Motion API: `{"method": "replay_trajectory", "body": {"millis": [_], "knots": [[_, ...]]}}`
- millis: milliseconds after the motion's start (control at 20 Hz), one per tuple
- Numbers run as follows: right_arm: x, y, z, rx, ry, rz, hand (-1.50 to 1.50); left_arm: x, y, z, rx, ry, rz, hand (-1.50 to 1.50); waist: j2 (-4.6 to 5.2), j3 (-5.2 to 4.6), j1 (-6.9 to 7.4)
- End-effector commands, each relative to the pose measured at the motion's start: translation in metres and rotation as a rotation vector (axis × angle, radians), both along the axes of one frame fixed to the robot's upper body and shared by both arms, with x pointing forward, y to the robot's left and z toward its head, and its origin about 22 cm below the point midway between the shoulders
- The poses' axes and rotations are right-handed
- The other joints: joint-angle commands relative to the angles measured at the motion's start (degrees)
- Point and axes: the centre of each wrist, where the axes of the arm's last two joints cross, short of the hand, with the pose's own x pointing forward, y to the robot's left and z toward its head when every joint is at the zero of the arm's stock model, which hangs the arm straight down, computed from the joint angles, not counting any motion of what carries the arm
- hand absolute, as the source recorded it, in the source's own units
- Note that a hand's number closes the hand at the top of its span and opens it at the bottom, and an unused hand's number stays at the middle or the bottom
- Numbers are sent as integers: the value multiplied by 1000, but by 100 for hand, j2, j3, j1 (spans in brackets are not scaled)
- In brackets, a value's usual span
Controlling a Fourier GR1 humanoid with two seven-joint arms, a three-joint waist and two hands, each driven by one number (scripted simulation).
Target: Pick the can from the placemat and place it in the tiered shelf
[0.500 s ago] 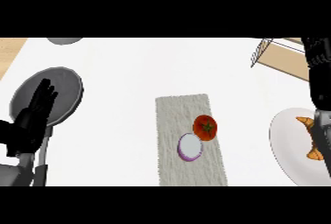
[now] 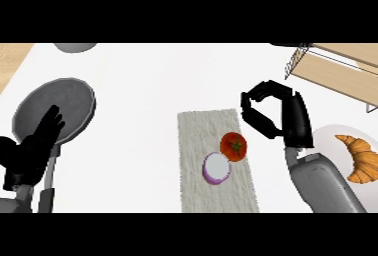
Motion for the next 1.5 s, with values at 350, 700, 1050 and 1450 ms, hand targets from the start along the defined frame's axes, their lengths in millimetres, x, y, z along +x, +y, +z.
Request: {"method": "replay_trajectory", "body": {"millis": [350,700,1050,1450], "knots": [[-105,141,-48,-127,43,-51,-150,-9,10,-7,-15,64,25,0,-34,19,-144],[-101,142,-32,-520,215,-200,-150,-14,15,-10,-16,71,43,0,-68,4,-248],[-114,155,-18,-920,545,-123,-150,-21,9,-12,-36,62,8,0,-18,19,-16],[-110,160,16,-1122,650,-139,-150,-19,16,-10,-28,64,-24,0,22,29,7]]}}
